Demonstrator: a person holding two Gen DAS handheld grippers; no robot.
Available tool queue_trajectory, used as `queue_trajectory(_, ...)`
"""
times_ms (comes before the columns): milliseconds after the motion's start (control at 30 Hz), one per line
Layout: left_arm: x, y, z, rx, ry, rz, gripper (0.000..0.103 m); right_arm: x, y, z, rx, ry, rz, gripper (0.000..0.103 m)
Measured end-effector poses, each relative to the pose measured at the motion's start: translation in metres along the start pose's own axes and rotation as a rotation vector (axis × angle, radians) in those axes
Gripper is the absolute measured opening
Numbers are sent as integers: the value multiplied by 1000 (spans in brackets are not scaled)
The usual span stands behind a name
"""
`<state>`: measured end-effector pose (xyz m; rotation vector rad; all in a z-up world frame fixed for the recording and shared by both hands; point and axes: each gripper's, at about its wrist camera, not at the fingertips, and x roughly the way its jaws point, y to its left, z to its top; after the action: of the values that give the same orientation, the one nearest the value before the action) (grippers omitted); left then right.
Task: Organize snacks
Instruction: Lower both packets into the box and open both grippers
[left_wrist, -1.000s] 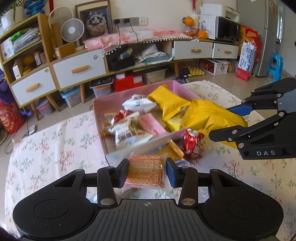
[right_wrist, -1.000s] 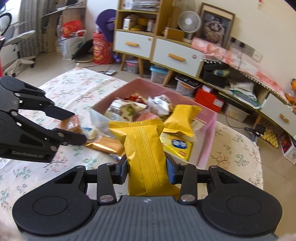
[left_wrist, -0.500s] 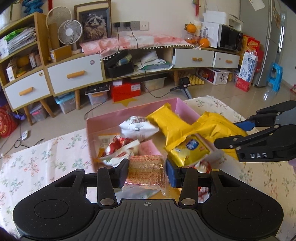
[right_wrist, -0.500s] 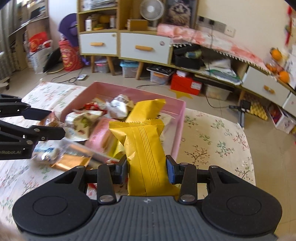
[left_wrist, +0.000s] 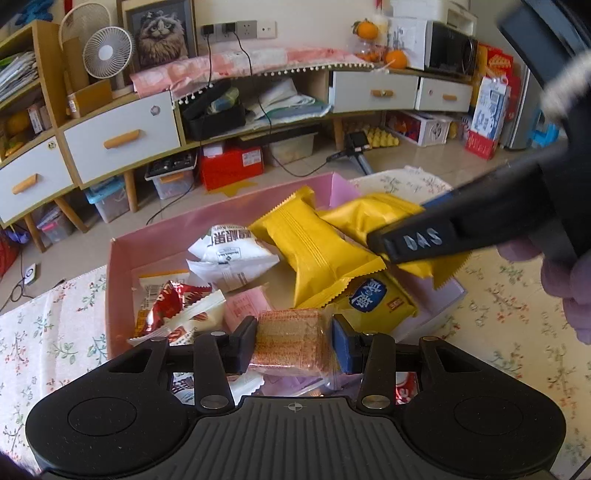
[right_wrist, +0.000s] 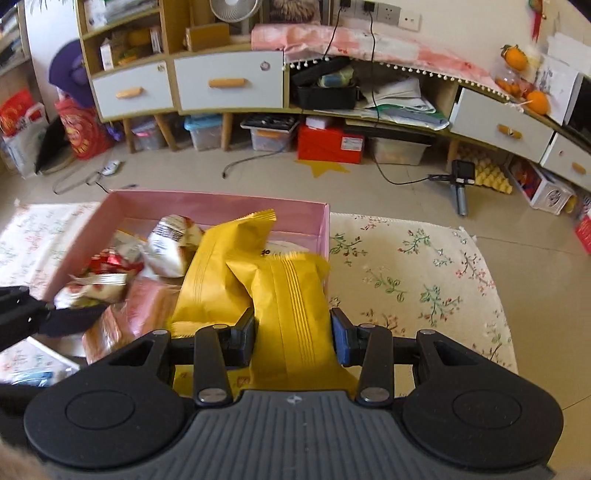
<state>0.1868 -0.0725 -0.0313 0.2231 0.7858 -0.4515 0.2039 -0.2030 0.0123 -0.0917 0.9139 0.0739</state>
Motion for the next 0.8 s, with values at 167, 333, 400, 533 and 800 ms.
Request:
queue_trajectory(167,8,-1,2,10,2,30,41,9,11,9,-5,7,2,38)
queue_trajectory(333,13,2,5,8,-5,75,41,15,18,7,-21,-16,29,38)
queue_trajectory(400,14,2,5,13,-8,80,45,15,19,6,-32,-19,42,38)
queue_trajectory(533,8,2,3,15,-20,59,49,7,21,6,-58,-46,54,41)
queue_trajectory(800,-12,1,4,-5,-37,66,72,-24,17,10,-54,-103,66,68)
